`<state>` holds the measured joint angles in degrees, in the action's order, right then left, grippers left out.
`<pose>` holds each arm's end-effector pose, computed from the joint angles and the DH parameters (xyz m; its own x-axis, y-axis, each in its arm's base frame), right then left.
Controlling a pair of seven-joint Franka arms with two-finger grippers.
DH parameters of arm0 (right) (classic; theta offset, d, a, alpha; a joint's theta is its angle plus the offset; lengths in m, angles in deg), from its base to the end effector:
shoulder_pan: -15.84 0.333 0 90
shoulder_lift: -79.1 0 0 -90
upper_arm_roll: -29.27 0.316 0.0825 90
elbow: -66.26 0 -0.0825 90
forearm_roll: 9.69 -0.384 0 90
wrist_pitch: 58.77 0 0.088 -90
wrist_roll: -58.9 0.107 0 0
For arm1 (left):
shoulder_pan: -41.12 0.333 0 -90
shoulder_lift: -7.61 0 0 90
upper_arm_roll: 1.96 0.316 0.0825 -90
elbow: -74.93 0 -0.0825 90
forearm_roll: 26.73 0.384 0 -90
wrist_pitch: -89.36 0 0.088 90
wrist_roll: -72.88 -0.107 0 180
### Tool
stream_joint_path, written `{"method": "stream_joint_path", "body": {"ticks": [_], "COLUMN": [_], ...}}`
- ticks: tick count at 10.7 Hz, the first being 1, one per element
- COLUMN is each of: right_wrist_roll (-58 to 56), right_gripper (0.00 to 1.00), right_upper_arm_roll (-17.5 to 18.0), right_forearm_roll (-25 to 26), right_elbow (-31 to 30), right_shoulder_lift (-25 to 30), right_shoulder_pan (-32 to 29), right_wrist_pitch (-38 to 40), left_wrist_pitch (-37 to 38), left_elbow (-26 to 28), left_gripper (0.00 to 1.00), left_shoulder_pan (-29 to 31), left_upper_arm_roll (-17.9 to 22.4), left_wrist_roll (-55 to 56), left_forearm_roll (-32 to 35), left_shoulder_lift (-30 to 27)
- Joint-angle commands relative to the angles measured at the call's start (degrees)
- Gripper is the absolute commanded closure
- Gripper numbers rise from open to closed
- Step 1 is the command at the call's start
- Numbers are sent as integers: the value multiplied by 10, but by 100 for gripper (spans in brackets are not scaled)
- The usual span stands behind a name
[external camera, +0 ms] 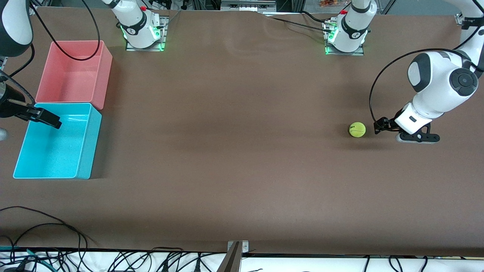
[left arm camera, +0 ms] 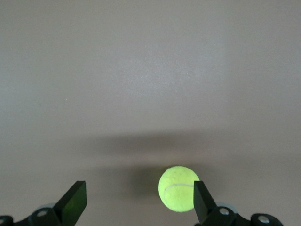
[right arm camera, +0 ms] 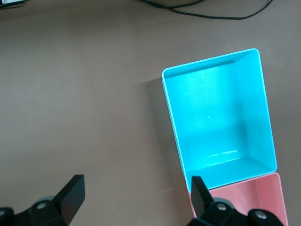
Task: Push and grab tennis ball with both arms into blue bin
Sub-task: 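Push the tennis ball with the left gripper toward the bins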
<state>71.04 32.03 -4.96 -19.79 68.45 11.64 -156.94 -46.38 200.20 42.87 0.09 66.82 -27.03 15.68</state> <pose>0.6207 -0.0259 0.5611 0.9738 -0.2238 0.0403 -0.2261 -0.9719 0.0660 0.5531 0.0365 0.3276 0.9985 -0.0363 0.0416 -0.0361 -0.9993 -0.0056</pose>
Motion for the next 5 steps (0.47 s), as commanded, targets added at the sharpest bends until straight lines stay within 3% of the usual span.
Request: {"method": "stream_joint_path", "body": {"ticks": [1, 3, 5], "right_wrist_roll": [-12, -12, -14], "right_gripper": [0, 0, 0], "right_upper_arm_roll": [4, 1, 1], "right_forearm_roll": [7, -16, -27], "right_elbow": [27, 27, 27], "right_shoulder_lift": [3, 2, 2], "right_shoulder_pan": [1, 0, 0], "right_wrist_pitch": [13, 12, 12], "left_wrist_pitch": [-36, -37, -37], "left_elbow": [23, 29, 35], "left_gripper": [10, 37, 66], "left_shoulder_pan": [4, 4, 4], "left_upper_arm_roll": [-3, -3, -3], "left_wrist_roll": [0, -10, -93], "left_forearm_roll": [15, 17, 16], "left_shoulder_lift": [6, 9, 9]}}
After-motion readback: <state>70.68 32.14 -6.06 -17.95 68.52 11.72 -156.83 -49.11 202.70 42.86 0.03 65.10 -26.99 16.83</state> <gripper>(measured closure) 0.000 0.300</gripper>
